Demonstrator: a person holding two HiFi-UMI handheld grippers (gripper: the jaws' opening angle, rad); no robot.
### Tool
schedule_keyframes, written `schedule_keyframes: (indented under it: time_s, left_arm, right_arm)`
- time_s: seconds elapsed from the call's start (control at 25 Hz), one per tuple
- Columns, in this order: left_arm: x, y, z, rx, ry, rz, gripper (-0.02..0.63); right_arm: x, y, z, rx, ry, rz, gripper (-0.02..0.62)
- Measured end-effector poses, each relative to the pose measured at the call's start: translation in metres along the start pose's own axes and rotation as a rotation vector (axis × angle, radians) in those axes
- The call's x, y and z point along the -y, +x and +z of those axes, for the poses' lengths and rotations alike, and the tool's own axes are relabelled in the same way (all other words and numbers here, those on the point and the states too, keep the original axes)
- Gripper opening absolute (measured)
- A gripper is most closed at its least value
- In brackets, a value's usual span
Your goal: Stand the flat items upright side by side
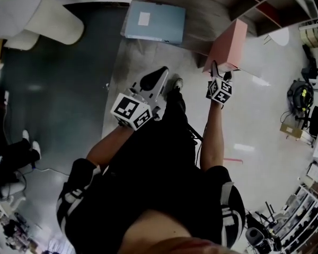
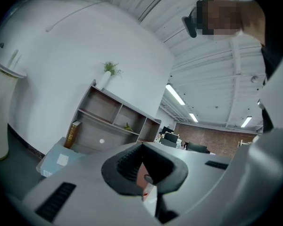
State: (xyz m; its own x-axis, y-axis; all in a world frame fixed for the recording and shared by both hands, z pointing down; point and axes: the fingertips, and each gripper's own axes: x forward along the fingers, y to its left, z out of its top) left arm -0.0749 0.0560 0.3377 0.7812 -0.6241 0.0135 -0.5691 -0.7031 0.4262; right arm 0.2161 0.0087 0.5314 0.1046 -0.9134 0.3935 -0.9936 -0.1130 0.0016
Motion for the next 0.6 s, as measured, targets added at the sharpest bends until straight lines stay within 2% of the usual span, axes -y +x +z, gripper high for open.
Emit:
schedule_keyframes:
  time_s: [0.24,0.6]
  left_arm:
    - [-0.001,0.039,0.007,0.002,0.018,-0.015,0.021]
    - [-0.009,0.125,0.036,0.010,0.027,-0.028,0.021]
  right_arm:
    - [0.015,0.026,0.000,-0.015,0.027,0.026,0.318]
    - [0.049,0.082,0.025,-0.051,0.014,0.062,0.316]
